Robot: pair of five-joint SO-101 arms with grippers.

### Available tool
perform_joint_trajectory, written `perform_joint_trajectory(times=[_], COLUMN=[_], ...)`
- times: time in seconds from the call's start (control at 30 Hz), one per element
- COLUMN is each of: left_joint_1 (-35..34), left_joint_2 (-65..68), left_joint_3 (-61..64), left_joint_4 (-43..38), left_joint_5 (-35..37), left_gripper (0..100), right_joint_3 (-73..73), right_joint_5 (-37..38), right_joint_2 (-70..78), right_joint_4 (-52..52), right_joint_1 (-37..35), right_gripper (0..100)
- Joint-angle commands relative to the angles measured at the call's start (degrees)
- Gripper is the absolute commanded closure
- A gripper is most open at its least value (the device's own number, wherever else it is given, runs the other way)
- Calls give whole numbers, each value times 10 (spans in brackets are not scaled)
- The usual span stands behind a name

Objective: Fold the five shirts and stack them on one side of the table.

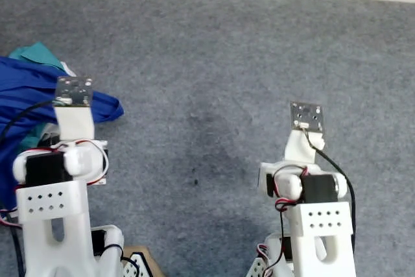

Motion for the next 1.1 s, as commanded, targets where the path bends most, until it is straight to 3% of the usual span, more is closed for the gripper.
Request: perform_joint_trajectory(times=[0.0,0.23,0.5,0.63,0.83,1.07], left_joint_1=[-48,-143,-169,-208,-281,-298], left_joint_2=[3,3,3,3,8,34], left_joint_3=[-21,-21,-26,-37,-35,-36], left_joint_4=[1,11,44,-21,-113,-171], left_joint_5=[5,4,6,9,75,134], left_gripper=[993,989,819,819,819,817], right_joint_3=[-1,11,37,39,42,116], right_joint_5=[-6,-4,34,49,49,49], right_joint_2=[-31,-36,-38,-38,-38,-35], right_joint_4=[-9,-10,-22,-28,-86,-240], right_joint_1=[11,39,39,37,37,29], right_gripper=[899,899,899,899,899,899])
